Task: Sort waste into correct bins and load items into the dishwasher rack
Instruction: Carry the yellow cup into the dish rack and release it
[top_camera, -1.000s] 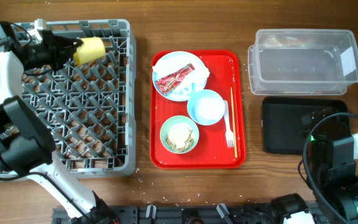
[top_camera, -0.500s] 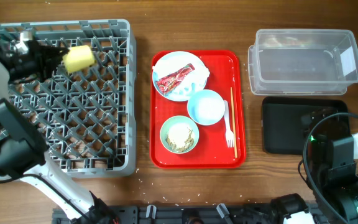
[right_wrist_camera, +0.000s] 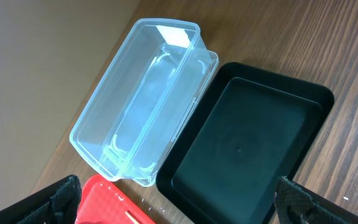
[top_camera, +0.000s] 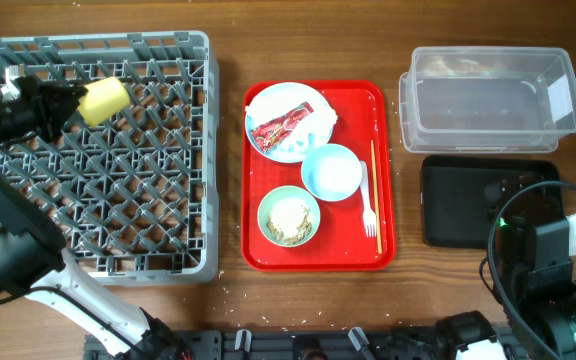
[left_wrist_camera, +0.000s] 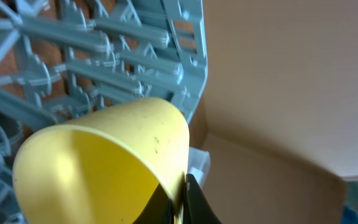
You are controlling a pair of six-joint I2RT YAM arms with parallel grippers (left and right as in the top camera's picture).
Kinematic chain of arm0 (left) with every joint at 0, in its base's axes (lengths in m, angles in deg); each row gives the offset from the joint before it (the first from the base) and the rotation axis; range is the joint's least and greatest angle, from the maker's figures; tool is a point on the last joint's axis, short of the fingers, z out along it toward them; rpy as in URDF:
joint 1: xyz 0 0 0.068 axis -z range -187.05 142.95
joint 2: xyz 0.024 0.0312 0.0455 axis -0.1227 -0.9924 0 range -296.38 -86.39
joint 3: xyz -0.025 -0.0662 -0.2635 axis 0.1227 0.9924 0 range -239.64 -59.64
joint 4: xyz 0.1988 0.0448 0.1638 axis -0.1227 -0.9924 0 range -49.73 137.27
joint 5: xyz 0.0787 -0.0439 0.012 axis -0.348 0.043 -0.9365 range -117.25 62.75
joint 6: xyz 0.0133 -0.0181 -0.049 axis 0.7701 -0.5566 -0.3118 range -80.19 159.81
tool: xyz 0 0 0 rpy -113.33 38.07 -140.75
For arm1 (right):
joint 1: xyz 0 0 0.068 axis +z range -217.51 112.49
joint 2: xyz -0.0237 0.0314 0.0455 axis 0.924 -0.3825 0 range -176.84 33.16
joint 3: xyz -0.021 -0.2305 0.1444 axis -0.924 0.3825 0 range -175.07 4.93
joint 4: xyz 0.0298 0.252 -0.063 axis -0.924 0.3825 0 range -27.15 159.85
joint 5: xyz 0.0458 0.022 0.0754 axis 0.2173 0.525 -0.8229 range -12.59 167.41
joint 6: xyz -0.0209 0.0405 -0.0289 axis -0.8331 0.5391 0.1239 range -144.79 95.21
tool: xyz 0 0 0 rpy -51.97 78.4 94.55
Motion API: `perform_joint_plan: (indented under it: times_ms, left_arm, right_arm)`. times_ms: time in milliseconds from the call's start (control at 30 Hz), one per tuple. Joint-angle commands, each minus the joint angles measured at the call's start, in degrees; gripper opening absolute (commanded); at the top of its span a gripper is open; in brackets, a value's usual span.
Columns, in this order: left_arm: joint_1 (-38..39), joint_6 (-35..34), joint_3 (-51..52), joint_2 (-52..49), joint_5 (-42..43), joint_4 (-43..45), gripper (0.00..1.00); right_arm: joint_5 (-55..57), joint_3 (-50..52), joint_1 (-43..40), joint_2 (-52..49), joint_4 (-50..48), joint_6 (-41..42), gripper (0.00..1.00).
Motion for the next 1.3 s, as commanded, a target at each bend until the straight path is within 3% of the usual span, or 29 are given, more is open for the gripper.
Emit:
perform_joint_plan:
  times_ms: [0,133,300,500,567,600,767,933,1067,1167,1267]
  left_arm:
    - [0.0,4.5,1.8,-2.2,-0.5,-3.2,0.04]
    - [0.0,4.7,5.2,-2.2,-0.5,-4.1,0.04]
    - [-0.2,4.6,6.0,-2.2,-15.8,-3.9,0.04]
    - [-2.2,4.2,6.0,-0.4,-20.1,-4.5,0.04]
    - [-2.6,0.6,6.0,2.6,-30.4,-4.9,0.07]
    - [-2.6,-0.1,6.0,4.3,-34.5,-5.0,0.13]
    - [-2.6,-3.3,6.0,5.6,-39.1,-6.6,0.15]
    - [-1.7,-3.4,6.0,14.2,-39.7,-7.9,0.06]
    - [10.4,-1.5,6.0,19.6,-40.8,-1.4,0.04]
    - [22.3,-3.7,6.0,15.8,-58.1,2.5,0.04]
    - [27.8,-4.7,6.0,12.5,-71.9,2.4,0.04]
  right_arm:
    - [1.4,-0.2,0.1,-0.1,-0.1,0.4,1.00]
    - [1.4,-0.2,0.1,-0.1,-0.1,0.4,1.00]
    - [1.4,-0.2,0.1,-0.1,-0.1,0.4,1.00]
    - [1.4,-0.2,0.1,-0.1,-0.1,0.4,1.00]
    - [1.4,-0.2,0.1,-0.1,-0.1,0.4,1.00]
    - [1.4,-0.2,0.1,-0.1,-0.1,0.4,1.00]
    - [1.4,-0.2,0.1,-0.1,-0.1,0.4,1.00]
    - [1.4,-0.2,0.1,-0.1,-0.1,0.4,1.00]
    - [1.4,-0.2,0.1,-0.1,-0.1,0.4,1.00]
    - [1.4,-0.2,0.1,-0.1,-0.1,0.4,1.00]
    - [1.4,-0.2,0.1,-0.1,-0.1,0.4,1.00]
